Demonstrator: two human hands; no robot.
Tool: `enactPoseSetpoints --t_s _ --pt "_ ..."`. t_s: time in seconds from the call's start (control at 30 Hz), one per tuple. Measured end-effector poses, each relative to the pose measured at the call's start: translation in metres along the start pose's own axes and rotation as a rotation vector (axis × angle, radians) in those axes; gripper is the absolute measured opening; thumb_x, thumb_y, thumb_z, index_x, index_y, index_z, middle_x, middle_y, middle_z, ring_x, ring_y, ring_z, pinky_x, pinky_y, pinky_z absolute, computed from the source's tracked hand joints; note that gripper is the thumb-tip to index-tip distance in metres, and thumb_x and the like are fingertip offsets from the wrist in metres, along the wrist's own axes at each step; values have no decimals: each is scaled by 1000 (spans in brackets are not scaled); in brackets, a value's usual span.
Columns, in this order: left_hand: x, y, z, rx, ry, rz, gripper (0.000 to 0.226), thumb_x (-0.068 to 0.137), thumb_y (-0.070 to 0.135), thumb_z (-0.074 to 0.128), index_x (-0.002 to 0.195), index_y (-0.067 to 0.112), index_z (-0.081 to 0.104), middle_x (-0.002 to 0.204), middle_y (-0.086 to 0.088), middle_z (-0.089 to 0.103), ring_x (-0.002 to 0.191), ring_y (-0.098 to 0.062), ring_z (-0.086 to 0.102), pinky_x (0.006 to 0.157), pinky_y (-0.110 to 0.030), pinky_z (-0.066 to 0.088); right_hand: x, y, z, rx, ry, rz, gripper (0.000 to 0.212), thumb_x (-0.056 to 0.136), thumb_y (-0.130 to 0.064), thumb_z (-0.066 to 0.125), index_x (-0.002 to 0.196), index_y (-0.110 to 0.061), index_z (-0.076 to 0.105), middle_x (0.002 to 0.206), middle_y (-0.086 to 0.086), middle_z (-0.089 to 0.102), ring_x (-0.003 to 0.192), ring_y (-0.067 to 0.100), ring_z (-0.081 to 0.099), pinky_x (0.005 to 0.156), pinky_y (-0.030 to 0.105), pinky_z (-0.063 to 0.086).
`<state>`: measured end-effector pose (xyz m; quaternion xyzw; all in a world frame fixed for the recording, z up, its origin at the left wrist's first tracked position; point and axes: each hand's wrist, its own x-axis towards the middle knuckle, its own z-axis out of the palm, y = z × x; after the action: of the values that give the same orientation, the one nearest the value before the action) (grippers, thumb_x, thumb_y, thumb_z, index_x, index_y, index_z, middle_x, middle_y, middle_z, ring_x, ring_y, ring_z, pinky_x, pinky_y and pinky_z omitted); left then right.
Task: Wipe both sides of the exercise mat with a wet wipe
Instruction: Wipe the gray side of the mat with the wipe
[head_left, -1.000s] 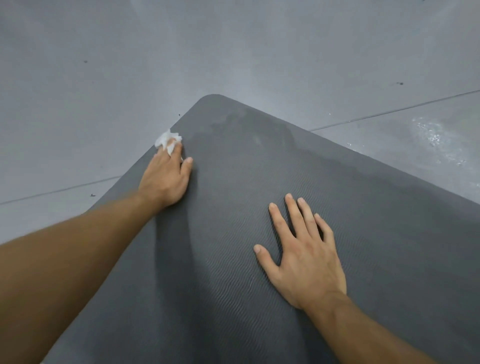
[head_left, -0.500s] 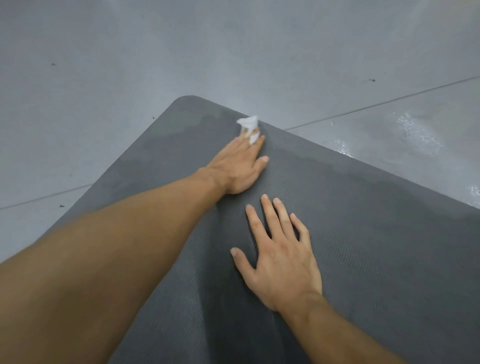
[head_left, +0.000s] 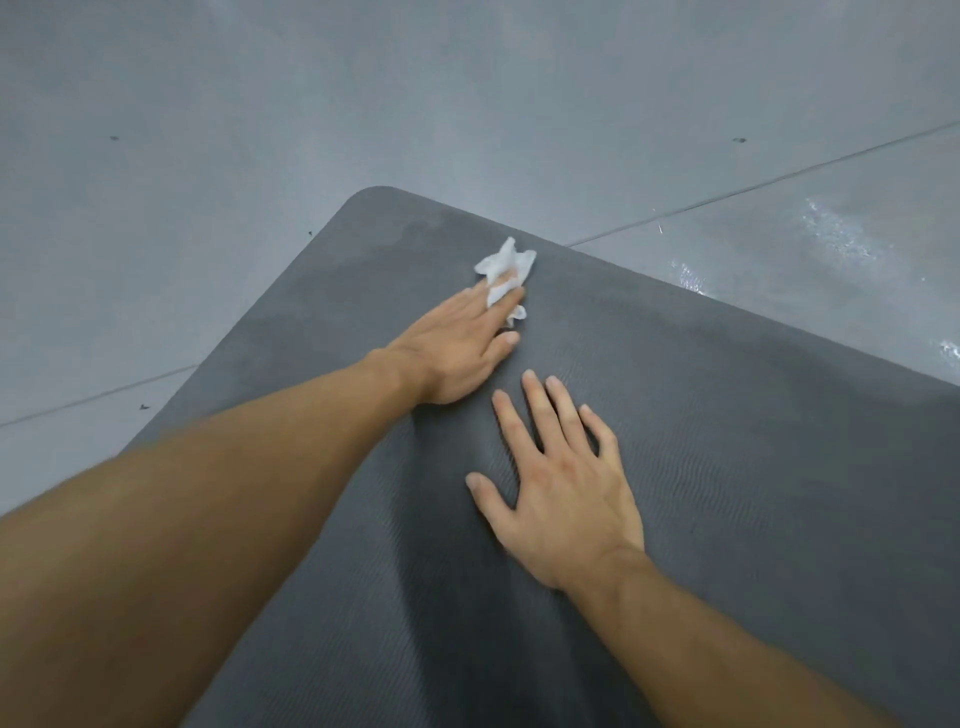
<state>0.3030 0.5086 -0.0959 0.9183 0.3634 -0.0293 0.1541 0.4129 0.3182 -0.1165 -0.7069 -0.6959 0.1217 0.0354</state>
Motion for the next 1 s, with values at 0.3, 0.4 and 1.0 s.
enactPoseSetpoints --t_s 0.3,0.4,1.0 --pt "-62 44 25 -288 156 -337 41 112 34 27 137 9 47 162 -12 31 146 -31 31 117 -44 30 10 12 -20 66 -239 -42 84 101 -69 29 165 -33 -13 170 -4 -28 155 13 -28 126 40 -13" --pt "-86 79 43 -259 162 -374 53 109 38 25 150 7 38 163 -14 30 145 -32 32 119 -47 29 -6 27 -22 1 -219 -103 76 104 -64 16 165 -29 -12 172 -4 -23 157 13 -23 128 38 -10" --pt "-175 276 117 -26 -97 178 73 108 53 24 165 20 -7 170 5 -23 157 -13 -18 128 -35 -7 -216 145 -6 -20 20 52 62 106 -42 29 162 -16 34 171 1 23 158 17 21 124 36 17"
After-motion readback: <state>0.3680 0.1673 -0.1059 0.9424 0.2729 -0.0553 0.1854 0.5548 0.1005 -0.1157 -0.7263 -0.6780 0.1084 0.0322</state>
